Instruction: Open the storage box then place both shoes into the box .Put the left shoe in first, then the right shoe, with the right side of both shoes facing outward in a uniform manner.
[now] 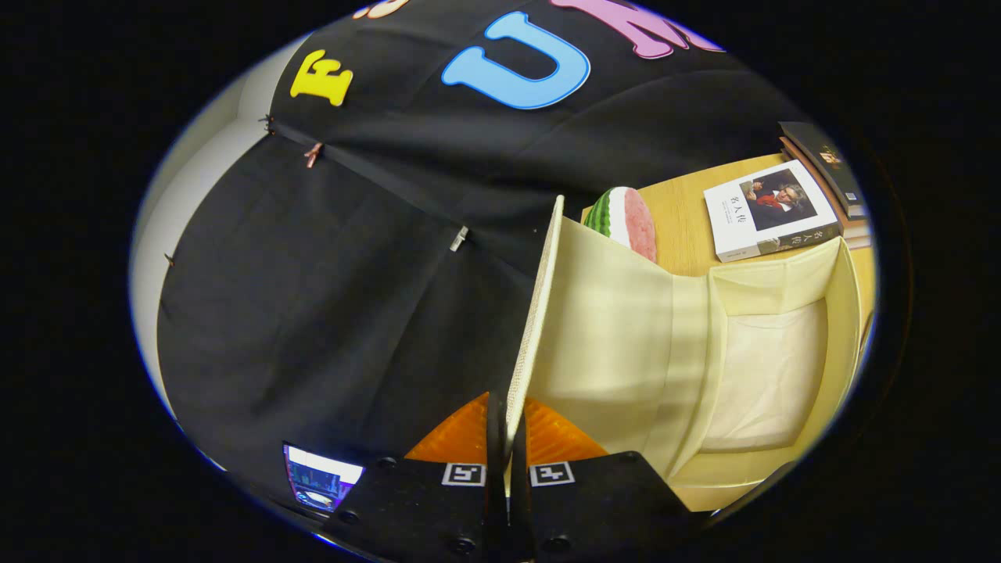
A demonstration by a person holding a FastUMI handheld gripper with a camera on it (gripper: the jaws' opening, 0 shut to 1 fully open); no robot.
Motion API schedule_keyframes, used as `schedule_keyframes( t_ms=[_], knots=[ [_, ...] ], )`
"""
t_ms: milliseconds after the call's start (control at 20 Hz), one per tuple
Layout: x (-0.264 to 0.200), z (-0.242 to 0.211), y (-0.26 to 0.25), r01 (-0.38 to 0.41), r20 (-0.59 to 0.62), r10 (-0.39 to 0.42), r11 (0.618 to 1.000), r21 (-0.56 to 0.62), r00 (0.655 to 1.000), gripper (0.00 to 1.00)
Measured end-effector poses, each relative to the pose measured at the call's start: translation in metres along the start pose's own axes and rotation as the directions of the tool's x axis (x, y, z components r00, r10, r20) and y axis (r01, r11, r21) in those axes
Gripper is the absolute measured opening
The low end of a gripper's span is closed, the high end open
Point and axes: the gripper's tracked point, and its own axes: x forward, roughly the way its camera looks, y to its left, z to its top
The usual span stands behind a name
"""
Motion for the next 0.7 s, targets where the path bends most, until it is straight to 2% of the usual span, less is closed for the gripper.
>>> schedule_keyframes(
  t_ms=[150, 450, 550, 600, 650, 700],
  knots=[
    [0.021, -0.008, 0.001, 0.018, -0.010, -0.018, 1.000, -0.008, 1.000, 0.07],
    [0.024, -0.012, 0.004, 0.018, -0.001, -0.019, 0.999, -0.027, 1.000, 0.07],
    [0.019, -0.004, 0.001, 0.023, 0.030, -0.021, 0.998, -0.051, 0.999, 0.14],
    [0.009, 0.000, -0.005, 0.055, 0.052, -0.052, 0.997, -0.063, 0.997, 0.42],
    [0.019, 0.012, -0.012, 0.070, 0.091, -0.061, 0.993, -0.097, 0.994, 0.70],
    [-0.002, 0.017, -0.016, 0.094, 0.144, -0.074, 0.986, -0.136, 0.987, 0.98]
  ],
)
